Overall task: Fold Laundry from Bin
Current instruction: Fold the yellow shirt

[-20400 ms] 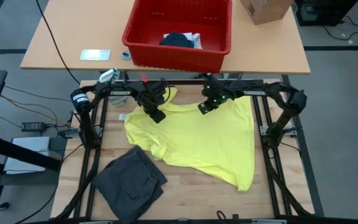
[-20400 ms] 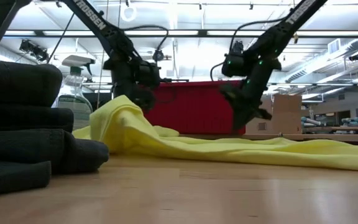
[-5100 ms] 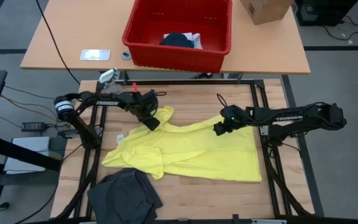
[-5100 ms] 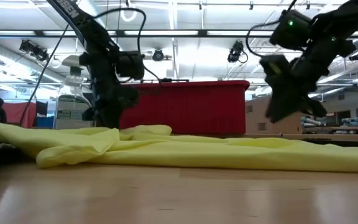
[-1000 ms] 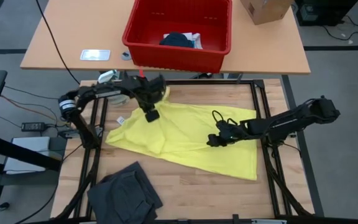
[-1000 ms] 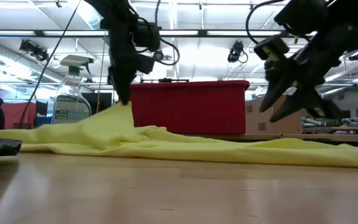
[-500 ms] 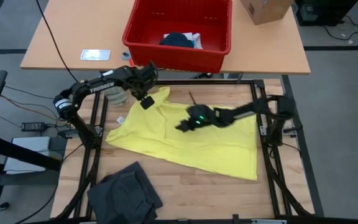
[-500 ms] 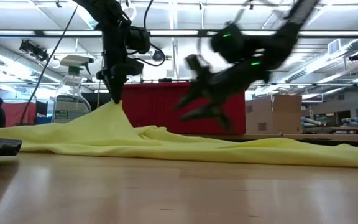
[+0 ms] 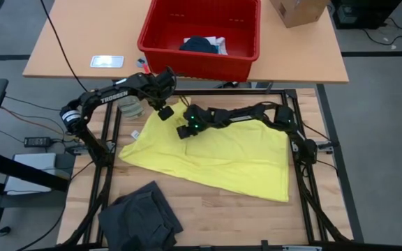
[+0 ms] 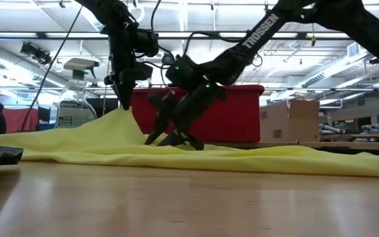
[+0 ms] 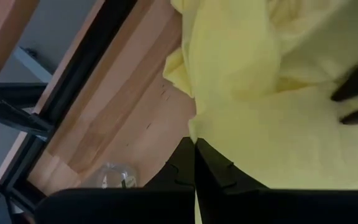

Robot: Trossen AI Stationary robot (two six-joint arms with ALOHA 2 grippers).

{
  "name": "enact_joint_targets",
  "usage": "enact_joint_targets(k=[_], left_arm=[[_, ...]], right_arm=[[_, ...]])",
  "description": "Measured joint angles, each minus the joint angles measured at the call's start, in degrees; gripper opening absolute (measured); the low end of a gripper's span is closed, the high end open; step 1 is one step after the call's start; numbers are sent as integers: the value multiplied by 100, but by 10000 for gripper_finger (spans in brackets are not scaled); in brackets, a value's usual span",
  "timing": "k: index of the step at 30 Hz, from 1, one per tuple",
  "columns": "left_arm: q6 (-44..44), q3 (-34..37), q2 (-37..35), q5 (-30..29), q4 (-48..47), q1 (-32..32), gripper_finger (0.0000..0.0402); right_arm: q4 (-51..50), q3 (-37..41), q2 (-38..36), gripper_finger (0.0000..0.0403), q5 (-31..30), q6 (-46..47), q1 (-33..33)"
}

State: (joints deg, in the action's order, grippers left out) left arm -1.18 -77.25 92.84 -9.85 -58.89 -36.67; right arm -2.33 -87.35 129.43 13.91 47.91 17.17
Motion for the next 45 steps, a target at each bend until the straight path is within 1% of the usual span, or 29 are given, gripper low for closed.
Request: enact_joint_targets(k=[2,4,5,12,19,21,27,31,33,35,40,41,42,45], left_arm=[[-8,0,0,1,-2,-19,0],[-59,0,0,1,-27,-34,0],[-113,0,0,4,-37,-42,0],[-270,0,0,2,-50,-107,0],[-355,0,0,2,-43,-113,0],[-357,0,0,2,-44,-113,0],[-354,0,0,0,-59,-113,0],[-327,0,0,0,-181,-111,0],[-314,0,0,0,-228,-111,0],[-299,0,0,0,-286,-111,0],[-215,0,0,0,-357,-110,0],[-188,0,0,1,-358,-108,0],[-176,0,0,0,-352,-102,0],[-159,0,0,0,-286,-100,0]], right_arm=[[-368,-152,3,115,-337,-159,0],[-514,-290,-47,109,-714,-344,0],[-596,-318,-79,106,-793,-401,0],[-859,-348,-56,102,-790,-564,21],[-1021,-350,-12,98,-656,-412,20],[-1085,-342,-3,88,-549,-419,28],[-818,-342,-3,50,-317,-541,22],[-802,-340,-22,10,-400,-784,22],[-822,-339,-103,12,-560,-802,22],[-842,-349,-192,27,-588,-646,22],[-1932,-337,-467,54,-1449,-331,-30],[-2028,-338,-535,56,-1460,-371,-45],[-2004,-341,-583,57,-1290,-458,-54],[-1670,-352,-510,50,-398,-763,-132]])
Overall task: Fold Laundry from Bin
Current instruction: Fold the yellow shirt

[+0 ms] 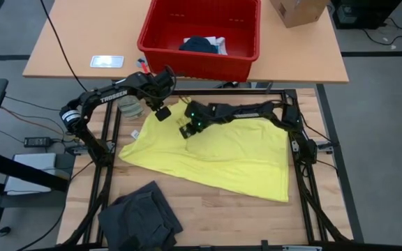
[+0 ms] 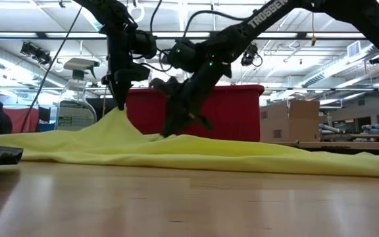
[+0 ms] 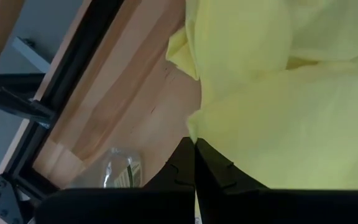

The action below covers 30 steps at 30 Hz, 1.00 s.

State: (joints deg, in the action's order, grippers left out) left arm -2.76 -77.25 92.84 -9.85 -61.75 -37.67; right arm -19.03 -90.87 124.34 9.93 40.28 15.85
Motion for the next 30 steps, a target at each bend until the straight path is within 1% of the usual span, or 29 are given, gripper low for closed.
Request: enact_joint_targets(k=[2,5,7,11,15,18,20,23,24,27,30], left_arm=[[2,0,0,1,79,0,0],[55,0,0,1,89,0,0],[116,0,0,1,78,28,0],[115,0,0,2,-16,93,0],[191,0,0,2,-37,132,0],[192,0,0,2,-23,133,0],[192,0,1,2,-19,132,0],[182,0,2,2,2,131,0],[162,0,2,2,10,131,0],[91,0,2,2,65,131,0],[59,0,2,1,73,131,0]], right_arm=[[112,2,172,39,184,-42,-78],[42,13,448,13,-88,-9,-150],[-1,-4,497,7,-304,147,-123],[-203,-15,480,17,-507,597,-113],[-890,4,261,18,-737,636,-127],[-1166,28,80,23,-745,594,-146],[-1075,28,-62,34,-677,557,-145],[-656,11,-155,63,-187,515,-36],[-563,12,-145,75,-106,516,10],[-503,22,-118,116,-124,593,156],[-393,22,-116,152,-348,535,273]])
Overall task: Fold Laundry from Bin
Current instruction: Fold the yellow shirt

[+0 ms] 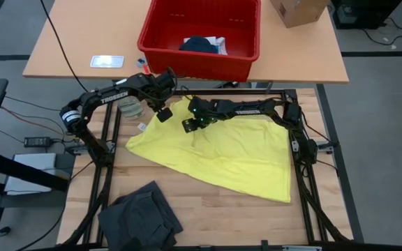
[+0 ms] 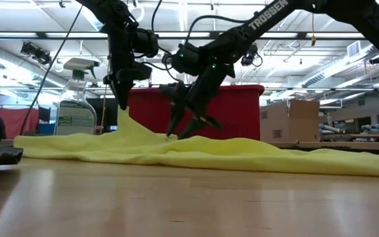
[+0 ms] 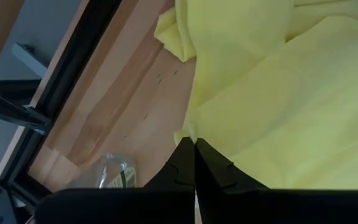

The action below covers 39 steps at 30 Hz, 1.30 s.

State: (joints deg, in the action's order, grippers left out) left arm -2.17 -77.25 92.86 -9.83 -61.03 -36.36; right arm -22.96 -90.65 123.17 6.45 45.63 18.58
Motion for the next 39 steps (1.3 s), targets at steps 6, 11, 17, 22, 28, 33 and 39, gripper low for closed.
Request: enact_joint_targets(k=[6,11,17,22,28,33,39], left_arm=[[-147,0,0,1,133,0,0],[-145,0,0,-1,157,-2,0],[-195,0,0,1,260,0,0],[-197,0,0,-1,189,71,0],[-196,1,0,1,59,279,0],[-198,48,4,2,442,278,0],[-466,44,-288,15,423,294,0]], right_arm=[[601,-6,126,168,216,-99,78],[534,-6,133,164,178,-168,31],[548,-9,390,160,72,-168,-118],[627,-9,509,113,-353,-177,-224],[520,-9,303,13,-632,-516,-385],[129,-9,-190,6,-1504,-879,-581],[67,-14,-408,4,-1632,-1435,-748]])
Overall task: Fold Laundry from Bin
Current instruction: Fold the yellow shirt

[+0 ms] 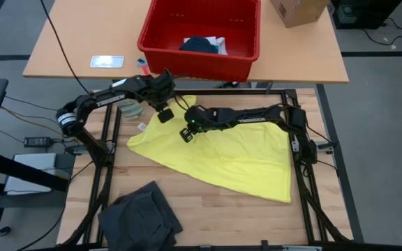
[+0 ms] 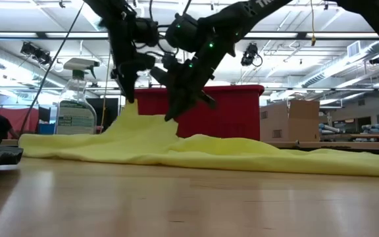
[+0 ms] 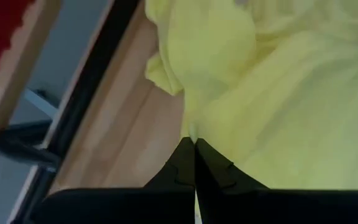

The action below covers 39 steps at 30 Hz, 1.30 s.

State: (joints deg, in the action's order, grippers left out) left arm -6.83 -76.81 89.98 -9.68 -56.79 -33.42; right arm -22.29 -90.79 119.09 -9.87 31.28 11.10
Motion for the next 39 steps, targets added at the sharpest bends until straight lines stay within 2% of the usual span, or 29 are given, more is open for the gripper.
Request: enact_joint_targets(k=[2,5,9,16,24,28,32,34,36,39], left_arm=[[82,-2,-141,130,-529,31,0],[430,157,-305,765,-1192,32,0],[646,968,-553,1424,-1320,83,0],[1038,2127,-608,1502,-1132,447,0],[1549,2338,-694,1660,-1102,1043,0],[1836,2342,-730,1582,-778,1079,0],[2110,2283,-735,1480,-726,1038,6],[2221,2251,-737,1325,-729,1040,17],[2354,2214,-737,1230,-732,1040,31],[2478,2152,-737,1231,-737,1043,51]], right_arm=[[9,3,34,3,118,-30,-78],[42,3,74,2,410,-43,-208],[285,3,148,2,928,-139,-378],[932,5,476,6,1666,-156,-633],[1100,7,767,16,2466,141,-774],[1045,7,721,56,2750,128,-797],[984,10,591,124,3458,338,-739],[872,-3,509,160,3618,494,-689],[552,3,481,189,3554,509,-623],[213,10,431,213,2896,467,-519]])
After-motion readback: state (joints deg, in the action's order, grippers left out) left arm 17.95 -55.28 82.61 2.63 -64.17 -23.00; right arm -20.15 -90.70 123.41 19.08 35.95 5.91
